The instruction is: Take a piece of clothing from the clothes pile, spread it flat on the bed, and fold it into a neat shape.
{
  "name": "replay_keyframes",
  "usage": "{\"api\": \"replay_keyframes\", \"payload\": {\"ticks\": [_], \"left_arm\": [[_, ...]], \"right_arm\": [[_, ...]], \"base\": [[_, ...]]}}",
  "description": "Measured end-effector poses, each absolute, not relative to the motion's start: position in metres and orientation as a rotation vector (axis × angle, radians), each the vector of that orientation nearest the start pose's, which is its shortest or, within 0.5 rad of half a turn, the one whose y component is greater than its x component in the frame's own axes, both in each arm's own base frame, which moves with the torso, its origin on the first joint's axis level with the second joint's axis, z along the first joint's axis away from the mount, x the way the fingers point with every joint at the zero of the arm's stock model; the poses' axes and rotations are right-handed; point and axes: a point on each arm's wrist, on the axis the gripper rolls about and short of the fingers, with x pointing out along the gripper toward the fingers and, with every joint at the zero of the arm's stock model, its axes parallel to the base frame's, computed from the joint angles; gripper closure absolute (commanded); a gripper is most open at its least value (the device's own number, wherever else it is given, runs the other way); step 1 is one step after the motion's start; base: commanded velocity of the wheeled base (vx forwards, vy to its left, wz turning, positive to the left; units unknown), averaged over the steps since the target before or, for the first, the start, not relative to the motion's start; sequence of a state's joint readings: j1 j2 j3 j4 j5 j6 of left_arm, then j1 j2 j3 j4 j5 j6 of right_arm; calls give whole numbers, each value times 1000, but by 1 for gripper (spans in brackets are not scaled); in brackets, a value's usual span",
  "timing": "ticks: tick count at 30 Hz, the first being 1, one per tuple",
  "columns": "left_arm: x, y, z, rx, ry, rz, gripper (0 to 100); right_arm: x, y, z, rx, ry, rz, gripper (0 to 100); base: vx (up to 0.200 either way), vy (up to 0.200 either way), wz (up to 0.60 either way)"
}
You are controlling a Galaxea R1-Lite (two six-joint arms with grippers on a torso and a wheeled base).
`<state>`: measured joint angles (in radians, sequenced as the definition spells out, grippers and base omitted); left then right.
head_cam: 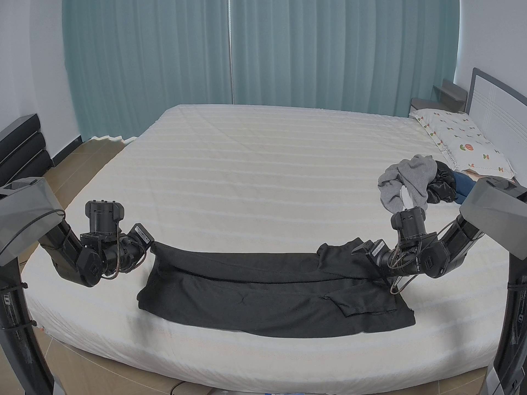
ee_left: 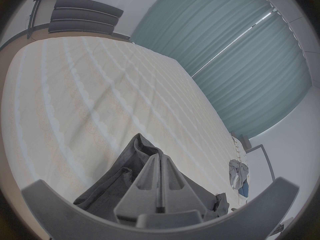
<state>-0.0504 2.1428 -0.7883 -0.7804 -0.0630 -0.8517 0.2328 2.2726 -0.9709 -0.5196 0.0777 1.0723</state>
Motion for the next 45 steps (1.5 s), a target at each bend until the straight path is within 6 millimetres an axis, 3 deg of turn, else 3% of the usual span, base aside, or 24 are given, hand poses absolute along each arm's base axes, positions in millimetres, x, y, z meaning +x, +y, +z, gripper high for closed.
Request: {"api": "replay_keyframes", "payload": {"ticks": [7, 8, 27, 33, 45], "left_arm": [[359, -19, 42, -831, 586, 142, 100], [360, -19, 42, -831, 586, 142, 100], [364, -18, 46, -834, 565, 138, 100], [374, -18, 54, -837, 527, 122, 100], [411, -4, 83, -855, 319, 65, 100]], "right_arm": [[381, 90, 3, 948, 852, -168, 0], [381, 90, 2, 948, 850, -170, 100], [384, 89, 9, 943, 817, -183, 100], [391, 91, 24, 953, 771, -155, 100], [429, 91, 72, 1003, 528, -46, 100]], "base": [[0, 0, 0], [0, 0, 0], [0, 0, 0], [0, 0, 0], [0, 0, 0]]}}
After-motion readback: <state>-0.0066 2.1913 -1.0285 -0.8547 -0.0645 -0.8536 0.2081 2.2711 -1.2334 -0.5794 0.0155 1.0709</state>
